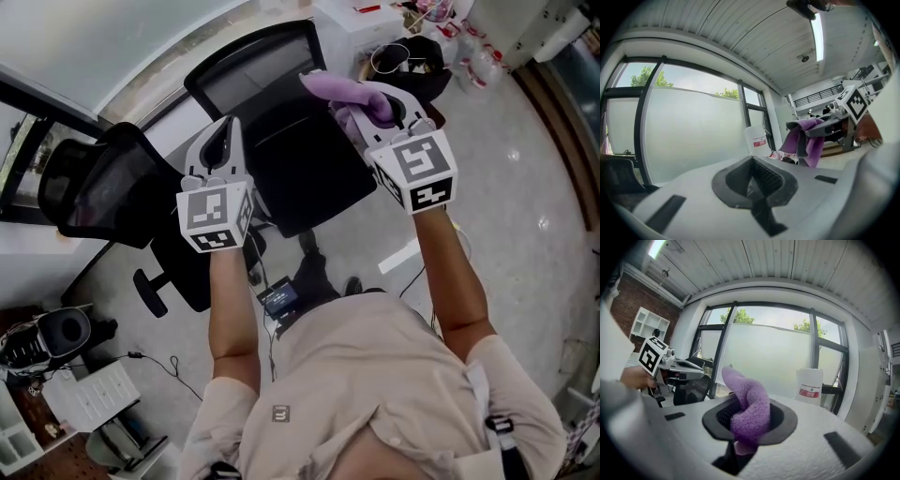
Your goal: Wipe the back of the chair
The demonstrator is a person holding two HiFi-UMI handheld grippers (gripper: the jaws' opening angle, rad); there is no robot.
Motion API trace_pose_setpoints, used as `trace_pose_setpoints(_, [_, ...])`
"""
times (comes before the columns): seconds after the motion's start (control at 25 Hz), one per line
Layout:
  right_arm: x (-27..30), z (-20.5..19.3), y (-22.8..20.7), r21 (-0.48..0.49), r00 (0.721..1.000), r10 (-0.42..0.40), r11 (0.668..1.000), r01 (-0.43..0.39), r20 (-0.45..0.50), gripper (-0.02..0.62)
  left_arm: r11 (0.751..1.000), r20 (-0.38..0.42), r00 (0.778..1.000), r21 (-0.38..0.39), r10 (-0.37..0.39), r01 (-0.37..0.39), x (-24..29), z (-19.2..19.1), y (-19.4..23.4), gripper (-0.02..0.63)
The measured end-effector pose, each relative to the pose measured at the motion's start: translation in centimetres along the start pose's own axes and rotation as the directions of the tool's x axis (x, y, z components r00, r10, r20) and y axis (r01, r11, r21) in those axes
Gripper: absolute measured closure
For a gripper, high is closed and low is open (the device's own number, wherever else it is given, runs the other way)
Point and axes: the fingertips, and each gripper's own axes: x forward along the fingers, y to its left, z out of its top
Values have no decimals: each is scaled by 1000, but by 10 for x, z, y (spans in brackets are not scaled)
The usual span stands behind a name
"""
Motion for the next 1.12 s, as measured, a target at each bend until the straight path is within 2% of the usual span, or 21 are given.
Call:
trace_pose_setpoints(0.36, [96, -21, -19, 25, 999, 10, 1000, -9, -40, 531, 1000, -50, 999, -21, 16, -17, 71, -35, 63, 598])
trace_pose_setpoints(0.68, [161, -41, -32, 42, 997, 23, 999, -21, -70, 531, 999, -97, 995, -43, 15, -19, 120, -72, 98, 598])
trace_pose_setpoints(1.12, [273, -44, -15, 18, 995, 45, 999, -44, -94, 529, 996, -111, 993, -72, 38, -46, 164, -111, 175, 598])
